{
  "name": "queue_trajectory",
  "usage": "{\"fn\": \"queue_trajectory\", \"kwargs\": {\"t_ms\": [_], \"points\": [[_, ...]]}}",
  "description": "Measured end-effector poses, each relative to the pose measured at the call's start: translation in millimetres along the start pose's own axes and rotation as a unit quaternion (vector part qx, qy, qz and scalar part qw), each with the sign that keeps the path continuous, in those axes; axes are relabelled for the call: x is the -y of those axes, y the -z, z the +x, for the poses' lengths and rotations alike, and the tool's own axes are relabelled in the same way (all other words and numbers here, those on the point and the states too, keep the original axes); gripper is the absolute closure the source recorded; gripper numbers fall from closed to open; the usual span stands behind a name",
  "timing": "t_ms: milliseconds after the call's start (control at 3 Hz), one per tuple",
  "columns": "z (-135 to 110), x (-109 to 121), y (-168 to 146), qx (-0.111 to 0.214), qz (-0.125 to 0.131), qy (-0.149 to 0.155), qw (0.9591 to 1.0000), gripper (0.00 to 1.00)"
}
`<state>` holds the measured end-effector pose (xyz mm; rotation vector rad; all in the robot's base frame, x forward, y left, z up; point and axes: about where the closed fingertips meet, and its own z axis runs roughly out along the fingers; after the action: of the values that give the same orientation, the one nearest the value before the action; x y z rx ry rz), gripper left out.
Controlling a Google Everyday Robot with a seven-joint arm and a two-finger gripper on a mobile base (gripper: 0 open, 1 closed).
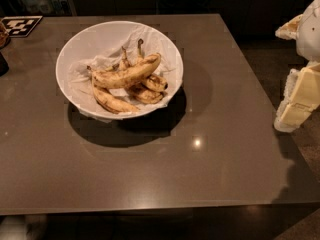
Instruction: Pick banana from white bowl
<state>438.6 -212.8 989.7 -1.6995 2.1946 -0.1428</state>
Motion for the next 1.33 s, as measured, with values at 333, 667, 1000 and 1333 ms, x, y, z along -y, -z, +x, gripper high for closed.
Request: {"fn": "queue_trajectory", "kwargs": {"t_ms": [333,667,1000,1333], "points": [[0.0,0.0,0.0,0.0,0.0,0.0,1.0,0.0],[-15.8,12.8,0.5,-0.009,-0.004,-0.002,0.9999,0.0],[-39.8,34.5,-9.0,-0.028,-0.023,0.005,0.9993,0.0],[-80.6,47.3,-30.5,-0.026,-0.054,0.051,0.9969,0.0]]}}
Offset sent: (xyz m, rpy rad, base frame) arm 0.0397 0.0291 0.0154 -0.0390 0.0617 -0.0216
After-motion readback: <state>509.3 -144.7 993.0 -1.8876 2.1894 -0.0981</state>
